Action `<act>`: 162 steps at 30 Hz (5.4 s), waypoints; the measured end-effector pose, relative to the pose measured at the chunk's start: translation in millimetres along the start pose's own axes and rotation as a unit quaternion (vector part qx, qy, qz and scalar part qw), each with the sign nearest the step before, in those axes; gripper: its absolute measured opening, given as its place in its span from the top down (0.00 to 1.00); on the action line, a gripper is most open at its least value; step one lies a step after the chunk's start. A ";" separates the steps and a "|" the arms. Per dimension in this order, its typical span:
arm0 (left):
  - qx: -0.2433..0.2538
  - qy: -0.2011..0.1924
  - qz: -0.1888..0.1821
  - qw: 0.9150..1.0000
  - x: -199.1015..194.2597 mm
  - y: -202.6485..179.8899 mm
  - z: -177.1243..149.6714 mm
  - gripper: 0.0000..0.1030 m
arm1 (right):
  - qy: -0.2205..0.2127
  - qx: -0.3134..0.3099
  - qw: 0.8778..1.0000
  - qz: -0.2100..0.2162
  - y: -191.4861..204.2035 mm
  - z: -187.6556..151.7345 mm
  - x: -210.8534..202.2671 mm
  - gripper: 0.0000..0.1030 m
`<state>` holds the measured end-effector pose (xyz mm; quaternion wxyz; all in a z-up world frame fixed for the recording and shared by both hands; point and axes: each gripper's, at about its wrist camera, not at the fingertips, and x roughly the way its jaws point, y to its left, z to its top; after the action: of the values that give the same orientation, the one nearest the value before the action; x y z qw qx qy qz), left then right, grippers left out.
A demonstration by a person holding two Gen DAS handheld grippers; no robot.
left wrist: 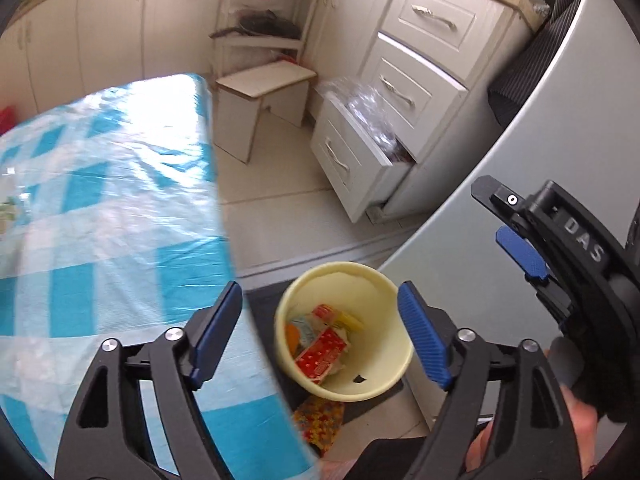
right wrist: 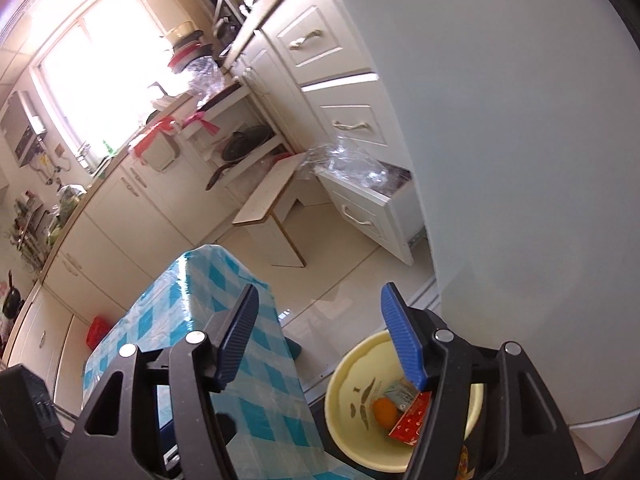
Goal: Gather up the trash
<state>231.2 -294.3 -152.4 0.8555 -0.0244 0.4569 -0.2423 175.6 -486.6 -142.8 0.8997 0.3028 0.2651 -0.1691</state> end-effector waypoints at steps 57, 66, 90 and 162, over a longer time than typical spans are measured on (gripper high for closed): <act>-0.190 -0.062 0.218 0.955 -131.8 423.4 -11.5 0.92 | 0.091 -0.245 0.961 0.088 170.4 -103.4 46.6 0.33; -0.227 -0.133 0.158 0.952 -186.9 405.1 -29.0 0.93 | 0.112 -0.268 0.949 0.119 185.8 -119.8 45.9 0.33; -0.215 -0.163 0.180 0.946 -233.4 380.2 -115.2 0.93 | 0.291 -0.296 0.840 0.350 347.5 -261.7 40.3 0.53; -0.026 -0.114 0.092 0.989 -146.2 163.5 -51.5 0.93 | 0.115 -0.233 0.943 0.209 139.5 -114.6 -16.1 0.95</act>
<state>186.5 -77.0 -112.8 0.9196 -0.0317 0.3632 -0.1463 184.6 -305.6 -147.4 0.9236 0.1505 0.3296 0.1254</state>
